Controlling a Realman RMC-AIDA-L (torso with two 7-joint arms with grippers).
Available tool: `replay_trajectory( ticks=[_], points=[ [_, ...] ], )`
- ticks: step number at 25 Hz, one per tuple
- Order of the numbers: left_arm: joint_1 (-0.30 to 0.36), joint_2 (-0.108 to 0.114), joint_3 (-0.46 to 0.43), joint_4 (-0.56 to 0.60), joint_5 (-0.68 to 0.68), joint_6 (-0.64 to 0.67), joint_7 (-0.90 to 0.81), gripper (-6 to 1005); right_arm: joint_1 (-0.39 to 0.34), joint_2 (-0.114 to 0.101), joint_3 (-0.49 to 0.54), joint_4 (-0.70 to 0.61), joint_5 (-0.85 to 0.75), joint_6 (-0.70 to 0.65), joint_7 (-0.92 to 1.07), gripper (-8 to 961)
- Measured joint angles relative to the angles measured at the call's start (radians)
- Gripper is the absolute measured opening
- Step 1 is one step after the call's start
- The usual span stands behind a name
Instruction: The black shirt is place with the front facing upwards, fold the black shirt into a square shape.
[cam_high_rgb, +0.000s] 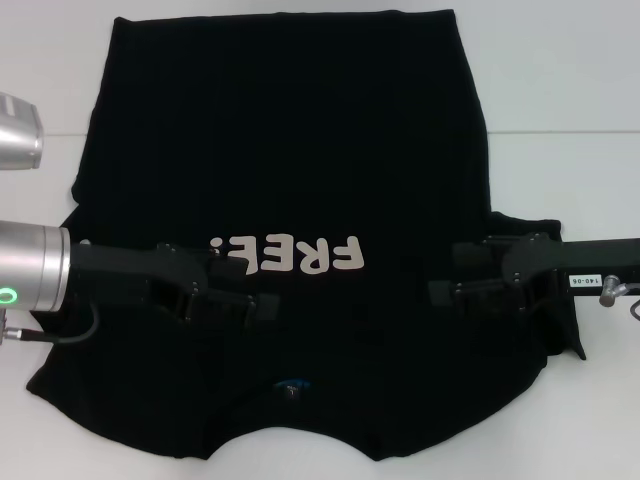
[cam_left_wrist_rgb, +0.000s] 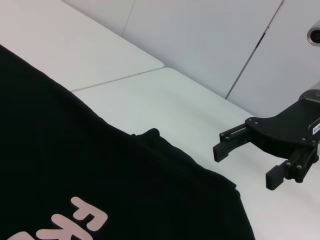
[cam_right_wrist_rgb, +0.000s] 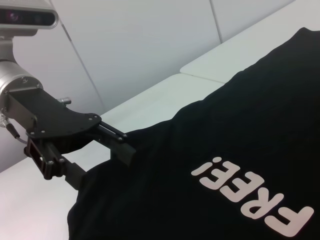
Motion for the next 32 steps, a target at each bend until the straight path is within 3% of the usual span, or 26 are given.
replay_trajectory(
  ticks=[14,16,18,21,25,28,32],
  points=[
    [0.0,0.0,-0.001,-0.002,0.001,0.01,-0.008,873,0.002,0.0,0.004,0.0,0.006,0.001,0.012,917],
    [0.004,0.002,-0.01,0.002,0.001,-0.002,-0.051,873,0.004,-0.001,0.016,0.0,0.019,0.006,0.056,917],
    [0.008,0.017,-0.035,0.006,0.001,-0.033,-0.159,873,0.014,-0.011,0.027,-0.003,0.045,0.026,0.156,917],
    [0.014,0.064,-0.089,0.0,0.001,-0.052,-0.374,873,0.047,-0.049,0.037,-0.005,0.072,0.067,0.364,917],
    [0.041,0.117,-0.17,-0.019,-0.001,-0.047,-0.564,873,0.119,-0.142,0.035,0.032,0.067,0.165,0.681,917],
    [0.07,0.133,-0.25,-0.045,0.001,-0.052,-0.603,873,0.171,-0.203,0.015,0.073,0.037,0.21,0.788,917],
    [0.122,0.145,-0.328,-0.101,0.001,-0.081,-0.605,872,0.205,-0.218,0.012,0.066,0.004,0.245,0.838,917]
  ],
)
